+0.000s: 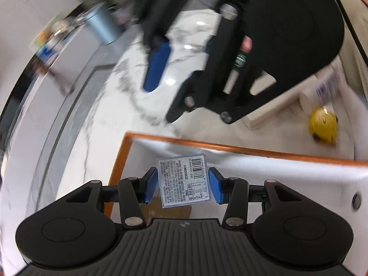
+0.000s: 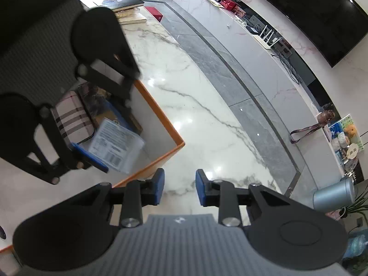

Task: Organize rigid objects
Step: 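Lower the white barcode box into the orange box and open the left tool, then move both tools back toward the white tube and bottles on the table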

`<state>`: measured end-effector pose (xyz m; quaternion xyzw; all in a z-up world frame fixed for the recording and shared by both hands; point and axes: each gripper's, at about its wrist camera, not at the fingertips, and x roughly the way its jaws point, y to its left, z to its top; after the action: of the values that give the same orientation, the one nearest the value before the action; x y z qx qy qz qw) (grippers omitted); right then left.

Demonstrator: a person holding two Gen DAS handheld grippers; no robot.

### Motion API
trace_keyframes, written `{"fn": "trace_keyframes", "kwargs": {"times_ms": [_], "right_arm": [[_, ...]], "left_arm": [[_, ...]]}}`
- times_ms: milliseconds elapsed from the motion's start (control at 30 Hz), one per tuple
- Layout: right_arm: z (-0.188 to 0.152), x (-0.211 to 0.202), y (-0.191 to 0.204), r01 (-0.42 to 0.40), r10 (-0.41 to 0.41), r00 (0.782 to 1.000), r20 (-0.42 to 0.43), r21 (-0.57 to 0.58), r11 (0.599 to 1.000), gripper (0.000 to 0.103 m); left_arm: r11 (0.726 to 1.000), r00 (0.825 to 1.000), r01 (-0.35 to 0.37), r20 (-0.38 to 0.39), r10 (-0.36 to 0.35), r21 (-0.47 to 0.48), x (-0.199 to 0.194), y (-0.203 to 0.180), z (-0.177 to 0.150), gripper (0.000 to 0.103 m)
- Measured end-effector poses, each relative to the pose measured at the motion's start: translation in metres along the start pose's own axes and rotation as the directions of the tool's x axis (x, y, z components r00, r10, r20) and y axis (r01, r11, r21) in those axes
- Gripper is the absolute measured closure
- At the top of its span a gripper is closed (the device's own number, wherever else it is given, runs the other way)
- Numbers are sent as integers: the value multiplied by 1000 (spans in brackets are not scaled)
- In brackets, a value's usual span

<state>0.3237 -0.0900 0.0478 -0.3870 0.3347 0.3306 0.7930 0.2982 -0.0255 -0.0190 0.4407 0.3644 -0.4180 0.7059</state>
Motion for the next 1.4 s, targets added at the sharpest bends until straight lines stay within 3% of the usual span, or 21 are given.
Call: {"fn": "trace_keyframes", "kwargs": {"times_ms": [33, 267, 567, 700, 800, 867, 933, 1033, 1400], "right_arm": [[9, 19, 0, -4, 4, 1000, 4, 2, 1000, 74], [14, 48, 2, -44, 44, 999, 7, -6, 999, 73], [10, 53, 8, -65, 65, 998, -2, 13, 998, 67], [8, 48, 14, -63, 64, 998, -7, 20, 998, 67], [6, 45, 20, -63, 63, 998, -5, 23, 998, 67], [4, 43, 22, -62, 62, 998, -10, 20, 998, 66], [3, 40, 24, -57, 57, 998, -15, 18, 998, 66], [0, 37, 27, -53, 54, 998, -19, 20, 998, 66], [-13, 0, 13, -40, 42, 999, -9, 146, 988, 66]], "left_arm": [[999, 1000, 4, -12, -4, 32, 6, -2, 3, 49], [983, 997, -40, -54, 50, 177, 35, -22, -1, 49], [979, 989, -121, -68, 134, 166, 47, -18, -4, 45], [985, 987, -131, -75, 140, 115, 39, -22, -5, 45], [991, 988, -128, -89, 126, -22, 35, -15, -6, 45], [987, 986, -141, -103, 133, -80, 38, -14, -9, 53], [981, 981, -169, -114, 158, -94, 41, -13, -9, 61], [974, 981, -173, -116, 157, -143, 35, -11, -9, 63], [953, 990, -140, -63, 128, -267, -30, -32, -7, 63]]}}
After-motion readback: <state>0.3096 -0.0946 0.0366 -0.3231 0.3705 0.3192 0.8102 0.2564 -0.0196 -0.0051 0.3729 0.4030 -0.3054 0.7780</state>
